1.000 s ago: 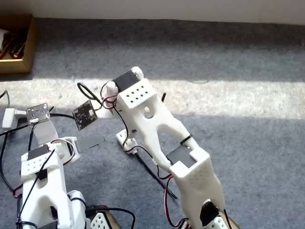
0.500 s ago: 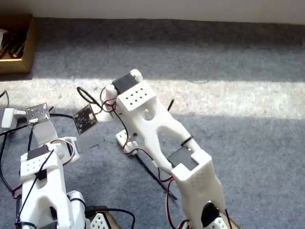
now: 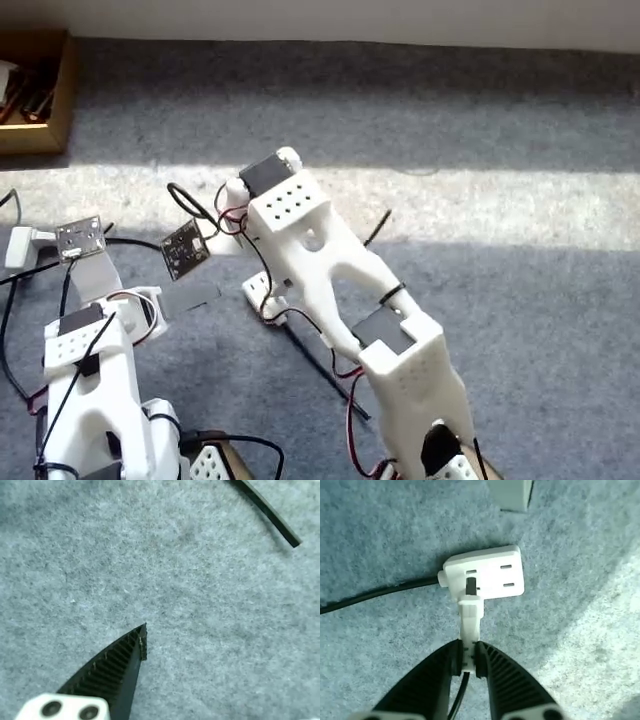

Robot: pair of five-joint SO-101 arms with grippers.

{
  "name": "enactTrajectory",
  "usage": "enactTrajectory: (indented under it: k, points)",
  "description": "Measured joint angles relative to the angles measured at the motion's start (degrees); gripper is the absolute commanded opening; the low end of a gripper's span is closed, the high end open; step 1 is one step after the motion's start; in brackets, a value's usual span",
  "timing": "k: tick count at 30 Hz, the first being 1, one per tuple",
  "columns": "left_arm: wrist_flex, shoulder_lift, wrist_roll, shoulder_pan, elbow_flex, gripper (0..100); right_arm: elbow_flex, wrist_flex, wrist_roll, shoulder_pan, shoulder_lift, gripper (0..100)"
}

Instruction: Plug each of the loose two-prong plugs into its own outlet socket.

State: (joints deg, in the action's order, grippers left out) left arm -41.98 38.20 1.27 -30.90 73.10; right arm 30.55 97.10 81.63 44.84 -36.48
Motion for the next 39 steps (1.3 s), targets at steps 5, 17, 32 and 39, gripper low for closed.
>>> enactTrajectory:
  k: [5,17,32,39]
  points:
    - [0.0,0.0,0.0,0.0,0.0,62,4.3,1.1,-1.6,0.0,-3.2,0.7]
    - [0.0,0.0,0.1,0.0,0.0,62,7.7,1.6,-26.8,-8.6,1.4,0.7]
    - [0.0,0.0,0.1,0.4,0.2,62,-42.2,-25.7,-51.6,-24.7,19.3,0.8]
    - [0.0,0.0,0.1,2.2,0.2,62,-78.5,-37.1,-55.9,-26.0,49.8,18.3]
